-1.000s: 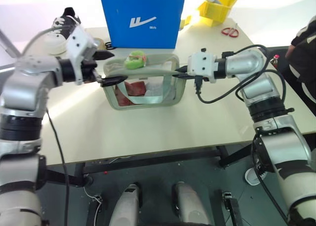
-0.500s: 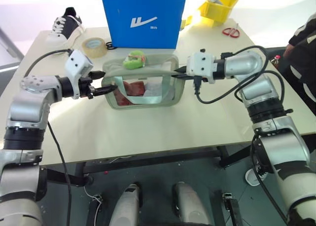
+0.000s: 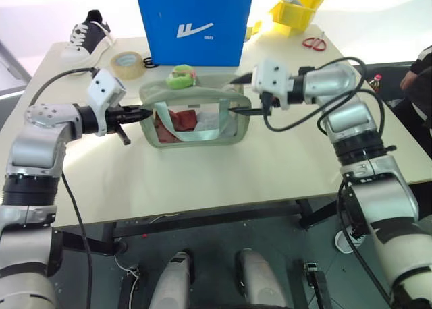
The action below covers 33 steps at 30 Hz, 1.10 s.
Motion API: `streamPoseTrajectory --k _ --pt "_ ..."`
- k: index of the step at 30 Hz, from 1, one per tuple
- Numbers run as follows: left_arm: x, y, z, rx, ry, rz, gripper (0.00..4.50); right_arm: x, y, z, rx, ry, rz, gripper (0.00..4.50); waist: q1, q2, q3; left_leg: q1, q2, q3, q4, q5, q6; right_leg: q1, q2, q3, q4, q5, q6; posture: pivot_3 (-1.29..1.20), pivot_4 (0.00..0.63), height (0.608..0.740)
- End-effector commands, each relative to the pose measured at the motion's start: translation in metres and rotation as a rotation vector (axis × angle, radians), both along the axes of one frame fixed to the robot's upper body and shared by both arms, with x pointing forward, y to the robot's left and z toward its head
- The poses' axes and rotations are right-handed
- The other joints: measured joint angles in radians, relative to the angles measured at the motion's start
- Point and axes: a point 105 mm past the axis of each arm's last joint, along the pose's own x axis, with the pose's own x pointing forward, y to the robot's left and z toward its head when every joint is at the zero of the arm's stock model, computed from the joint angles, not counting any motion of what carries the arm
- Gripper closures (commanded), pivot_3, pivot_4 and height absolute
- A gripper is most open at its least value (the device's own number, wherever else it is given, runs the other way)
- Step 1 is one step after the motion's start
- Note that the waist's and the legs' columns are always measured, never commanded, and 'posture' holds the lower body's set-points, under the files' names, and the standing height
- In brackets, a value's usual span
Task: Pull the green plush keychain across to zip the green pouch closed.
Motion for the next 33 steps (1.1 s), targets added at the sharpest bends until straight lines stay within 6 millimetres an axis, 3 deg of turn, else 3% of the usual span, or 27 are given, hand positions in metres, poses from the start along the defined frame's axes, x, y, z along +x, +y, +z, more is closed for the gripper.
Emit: streamPoseTrajectory --k 1,6,12,15,18,20,23,27,30,33 --pt "-0.006 0.007 0.021 0.01 -0.067 0.008 4.5 -0.018 0.033 0.044 0.128 -0.086 0.105 1.3 0.001 0.0 0.0 0.0 0.0 0.0 0.0 0.0 0.0 0.0 0.0 0.0 0.0 0.0 0.0 0.0 0.15 0.74" --pt "-0.008 0.007 0.018 0.024 -0.061 0.006 4.5 -0.016 0.08 0.032 0.127 -0.082 0.12 1.3 0.003 0.0 0.0 0.0 0.0 0.0 0.0 0.0 0.0 0.0 0.0 0.0 0.0 0.0 0.0 0.0 0.15 0.74" --pt "-0.01 0.006 0.017 0.027 -0.058 0.005 4.5 0.004 0.096 0.015 0.054 -0.081 0.054 1.3 0.006 0.0 0.0 0.0 0.0 -0.001 0.0 0.0 0.0 0.0 0.0 0.0 0.0 0.0 0.0 0.0 0.15 0.74" --pt "-0.011 0.008 0.017 0.021 -0.058 0.015 4.5 0.008 0.096 0.019 0.082 -0.062 0.036 2.08 0.003 0.0 0.0 0.0 0.0 -0.001 0.0 0.0 0.0 0.0 0.0 0.0 0.0 0.0 0.0 0.0 0.15 0.74" --pt "-0.012 0.009 0.017 0.02 -0.057 0.017 4.5 0.008 0.092 0.02 0.082 -0.062 0.038 3.65 0.002 0.0 0.0 0.0 0.0 -0.001 0.0 0.0 0.0 0.0 0.0 0.0 0.0 0.0 0.0 0.0 0.15 0.74" --pt "-0.012 0.008 0.016 0.018 -0.056 0.017 4.5 0.009 0.084 0.019 0.08 -0.058 0.031 4.47 0.003 0.0 0.0 0.0 0.0 -0.001 0.0 0.0 0.0 0.0 0.0 0.0 0.0 0.0 0.0 0.0 0.15 0.74" --pt "-0.011 0.009 0.016 0.017 -0.057 0.02 4.5 0.013 0.068 0.028 0.12 -0.063 -0.015 4.47 0.004 0.0 0.0 0.0 0.0 -0.001 0.0 0.0 0.0 0.0 0.0 0.0 0.0 0.0 0.0 0.0 0.15 0.74" --pt "-0.01 0.007 0.017 0.012 -0.057 0.017 4.5 0.024 0.033 0.051 0.192 -0.111 -0.148 4.47 0.006 0.0 0.0 0.0 0.0 -0.001 0.0 0.0 0.0 0.0 0.0 0.0 0.0 0.0 0.0 0.0 0.15 0.74" --pt "-0.01 0.007 0.016 0.013 -0.054 0.014 4.5 0.033 -0.01 0.063 0.222 -0.165 -0.3 4.47 0.006 0.0 0.0 0.0 0.0 -0.001 0.0 0.0 0.0 0.0 0.0 0.0 0.0 0.0 0.0 0.0 0.15 0.74" --pt "-0.009 0.008 0.014 0.014 -0.049 0.013 4.5 0.04 -0.055 0.056 0.205 -0.181 -0.46 4.47 0.008 -0.001 0.0 0.0 -0.001 0.0 0.0 0.0 0.0 0.0 0.0 0.0 0.0 0.0 0.0 0.0 0.15 0.74"
